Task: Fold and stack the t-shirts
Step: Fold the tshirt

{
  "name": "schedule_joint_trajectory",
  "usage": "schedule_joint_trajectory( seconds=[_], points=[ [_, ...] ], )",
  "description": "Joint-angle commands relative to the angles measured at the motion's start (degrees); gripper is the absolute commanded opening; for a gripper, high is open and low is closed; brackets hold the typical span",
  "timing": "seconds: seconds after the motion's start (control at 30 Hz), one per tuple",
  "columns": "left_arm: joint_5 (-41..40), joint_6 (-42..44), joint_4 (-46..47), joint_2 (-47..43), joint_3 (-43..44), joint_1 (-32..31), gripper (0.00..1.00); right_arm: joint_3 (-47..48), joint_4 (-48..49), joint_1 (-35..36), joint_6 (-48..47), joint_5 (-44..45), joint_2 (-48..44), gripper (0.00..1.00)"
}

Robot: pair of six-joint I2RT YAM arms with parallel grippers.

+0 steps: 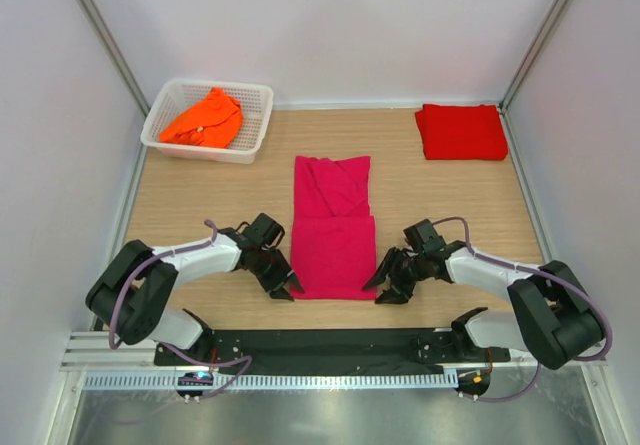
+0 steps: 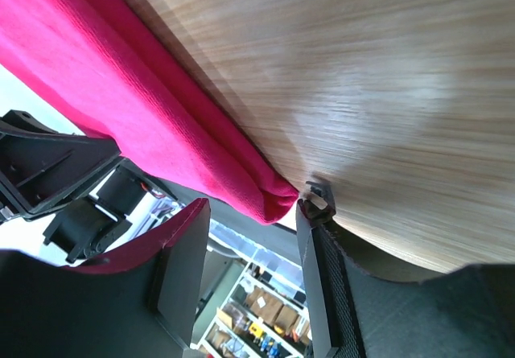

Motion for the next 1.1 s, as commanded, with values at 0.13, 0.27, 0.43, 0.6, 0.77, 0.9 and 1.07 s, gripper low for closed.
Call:
schedule_joint_trajectory(
  seconds=[0.13,0.27,0.43,0.6,0.77,0.9,1.07],
  points=[
    [-3.48,1.65,0.16,1.55,0.96,-0.36,0.36,-2.75,-0.31,1.14,1.81,7.53,1.41,0.52],
    [-3.57,1.91,-0.02,1.55,0.88,-0.36,0.36,-2.22,-0.39,1.14,1.82,8.68,2.02,0.49],
    [-3.83,2.79,-0.02,2.16,1.23,-0.36,0.31,-2.04,-0.65,1.05,1.03,10.69,2.64,0.41],
    [-3.75,3.32,-0.02,2.78,1.49,-0.36,0.30,-0.64,-2.41,0.79,-1.17,12.20,3.43,0.40],
    [-3.83,3.76,-0.19,2.86,1.76,-0.36,0.30,-1.43,-3.38,-0.44,-1.26,12.81,1.94,0.47],
    [-3.66,4.03,-0.19,3.48,2.02,-0.36,0.30,-1.34,-3.91,-1.58,-1.70,12.98,1.76,0.45],
    [-3.40,4.46,-0.10,3.74,2.19,-0.36,0.29,-0.90,-2.68,-1.85,-2.49,12.11,3.51,0.38]
  ],
)
